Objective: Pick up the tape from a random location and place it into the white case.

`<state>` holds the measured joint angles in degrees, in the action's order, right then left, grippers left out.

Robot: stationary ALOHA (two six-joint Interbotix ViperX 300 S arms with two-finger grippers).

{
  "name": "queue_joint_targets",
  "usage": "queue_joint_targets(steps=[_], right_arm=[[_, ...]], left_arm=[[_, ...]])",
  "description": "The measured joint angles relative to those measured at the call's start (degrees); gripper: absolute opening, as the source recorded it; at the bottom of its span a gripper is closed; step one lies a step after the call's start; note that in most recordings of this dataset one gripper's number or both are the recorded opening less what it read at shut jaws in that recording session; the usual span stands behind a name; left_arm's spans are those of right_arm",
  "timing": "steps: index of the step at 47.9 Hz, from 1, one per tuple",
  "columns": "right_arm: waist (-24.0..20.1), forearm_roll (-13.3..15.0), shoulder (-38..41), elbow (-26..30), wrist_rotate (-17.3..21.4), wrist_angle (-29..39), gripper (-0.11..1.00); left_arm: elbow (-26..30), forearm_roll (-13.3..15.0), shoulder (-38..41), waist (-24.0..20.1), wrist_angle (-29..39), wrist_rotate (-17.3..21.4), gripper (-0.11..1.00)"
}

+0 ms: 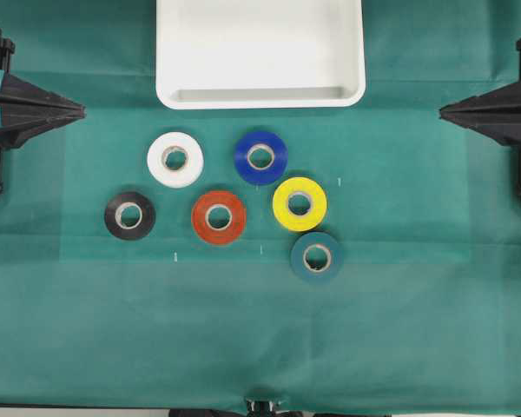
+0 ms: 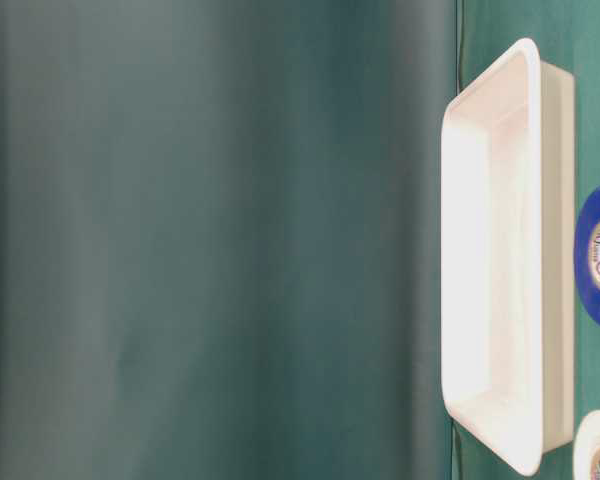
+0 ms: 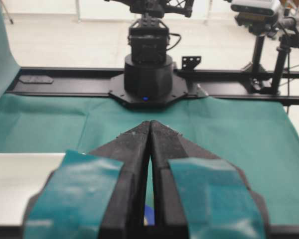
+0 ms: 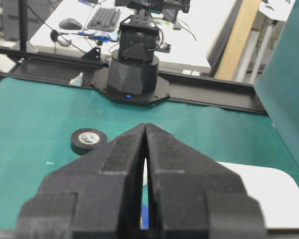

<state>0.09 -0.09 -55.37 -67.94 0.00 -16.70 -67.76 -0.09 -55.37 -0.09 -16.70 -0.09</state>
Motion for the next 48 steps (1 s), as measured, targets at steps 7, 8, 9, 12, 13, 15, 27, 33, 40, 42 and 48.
queue_joint_targets(steps=[7,8,9,12,13,15,27,33,40,42,48], right_arm=[[0.1,0.0,0.6,0.6,-0.1,2.6,0.00],[0.1,0.0,0.7,0.8,-0.1,3.1,0.00],[0.1,0.0,0.9,1.0,0.0,3.7,0.00],[0.2,0.0,1.0,1.5,0.0,5.0,0.00],[0.3,0.0,1.0,1.7,0.1,5.2,0.00],[0.3,0.0,1.0,1.8,0.1,5.4,0.00],[1.0,0.0,0.7,2.0,0.1,5.9,0.00],[1.1,0.0,0.7,2.0,0.1,5.9,0.00],[1.1,0.0,0.8,2.0,0.1,5.9,0.00],[1.1,0.0,0.8,2.0,0.1,6.0,0.00],[1.1,0.0,0.7,2.0,0.1,6.0,0.00]], left_arm=[[0.6,0.2,0.0,0.0,0.9,0.4,0.02],[0.6,0.2,0.1,-0.1,1.0,0.4,0.02],[0.7,0.3,0.1,-0.1,1.1,0.4,0.02],[0.7,0.3,0.1,-0.1,1.4,0.4,0.02],[0.7,0.3,0.1,-0.1,1.4,0.4,0.02],[0.7,0.3,0.1,0.0,1.5,0.4,0.02],[0.7,0.4,0.0,0.0,1.8,0.4,0.02],[0.8,0.4,0.0,-0.1,2.5,0.4,0.02],[0.7,0.4,0.0,-0.1,3.3,0.1,0.07],[0.8,0.4,0.0,-0.1,3.3,0.1,0.15],[0.7,0.4,0.0,-0.1,3.4,0.1,0.47]])
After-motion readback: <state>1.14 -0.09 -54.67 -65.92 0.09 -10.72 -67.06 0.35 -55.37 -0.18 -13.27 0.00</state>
